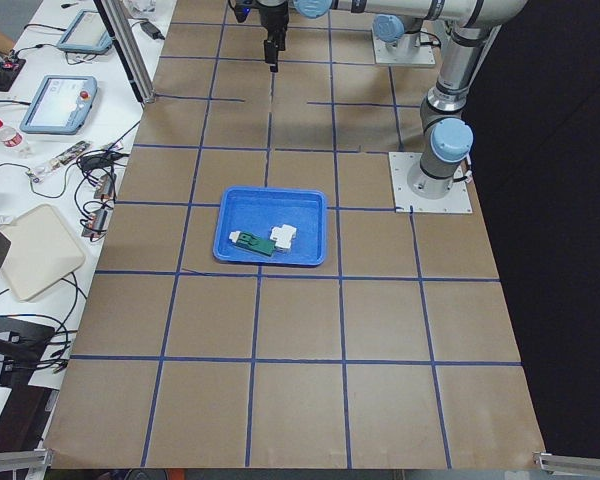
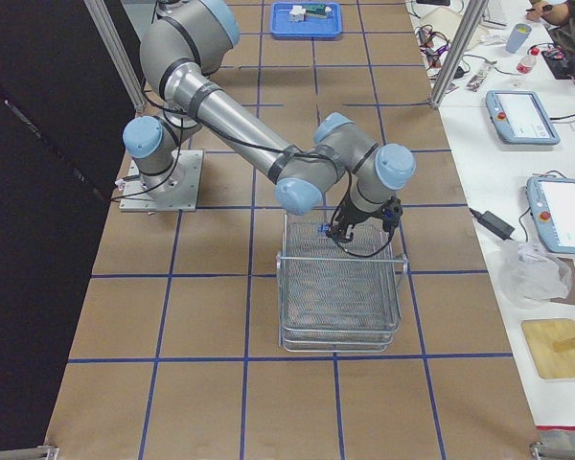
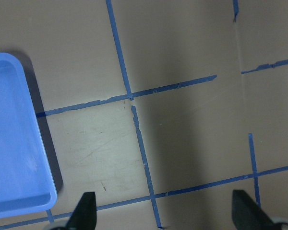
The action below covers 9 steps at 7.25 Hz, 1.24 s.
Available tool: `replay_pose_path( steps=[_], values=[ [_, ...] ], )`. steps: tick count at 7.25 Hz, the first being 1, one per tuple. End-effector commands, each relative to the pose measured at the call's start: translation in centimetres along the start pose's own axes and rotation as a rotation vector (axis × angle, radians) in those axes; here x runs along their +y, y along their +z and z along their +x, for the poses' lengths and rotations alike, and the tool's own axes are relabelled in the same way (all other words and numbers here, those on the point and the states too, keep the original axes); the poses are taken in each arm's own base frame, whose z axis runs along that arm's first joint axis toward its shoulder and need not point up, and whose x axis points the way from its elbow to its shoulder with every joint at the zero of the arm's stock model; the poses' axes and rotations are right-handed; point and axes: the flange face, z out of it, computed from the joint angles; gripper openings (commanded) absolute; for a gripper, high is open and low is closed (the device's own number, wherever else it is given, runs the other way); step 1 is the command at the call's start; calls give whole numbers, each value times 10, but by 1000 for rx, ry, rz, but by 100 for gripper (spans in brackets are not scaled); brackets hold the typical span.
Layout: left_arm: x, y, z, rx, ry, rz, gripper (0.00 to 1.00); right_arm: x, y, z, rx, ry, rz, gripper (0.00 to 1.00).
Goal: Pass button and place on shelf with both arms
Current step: 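Lower the button into the mesh basket and open the right gripper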
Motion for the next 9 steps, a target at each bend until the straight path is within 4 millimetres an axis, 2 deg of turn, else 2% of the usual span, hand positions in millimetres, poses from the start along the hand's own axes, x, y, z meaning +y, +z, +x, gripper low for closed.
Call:
replay_pose_path(
  steps=[1, 2, 3, 4, 5, 6, 7, 8, 9],
  values=[
    [1, 0, 0, 0, -4, 0, 100, 8, -10, -1, 14, -2, -15, 100],
    [1, 0, 0, 0, -10, 0, 100, 26, -37, -16, 29, -10, 10, 100],
    [1, -1, 1, 0, -13, 3, 100, 50, -66, -51, 30, -27, 26, 100],
    [1, -1, 1, 0, -13, 3, 100, 57, -85, -114, 63, -81, 46, 100],
    [1, -1, 1, 0, -14, 3, 100, 76, -103, -185, 87, -65, 59, 100],
    [1, -1, 1, 0, -14, 3, 100, 108, -116, -256, 109, -19, 96, 100],
    [1, -1, 1, 0, -14, 3, 100, 139, -102, -328, 123, -41, 100, 100],
    [1, -1, 1, 0, -14, 3, 100, 173, -75, -379, 156, -49, 69, 100],
    [2, -2, 1, -1, -14, 4, 100, 207, -65, -396, 144, -85, 96, 100]
  ],
)
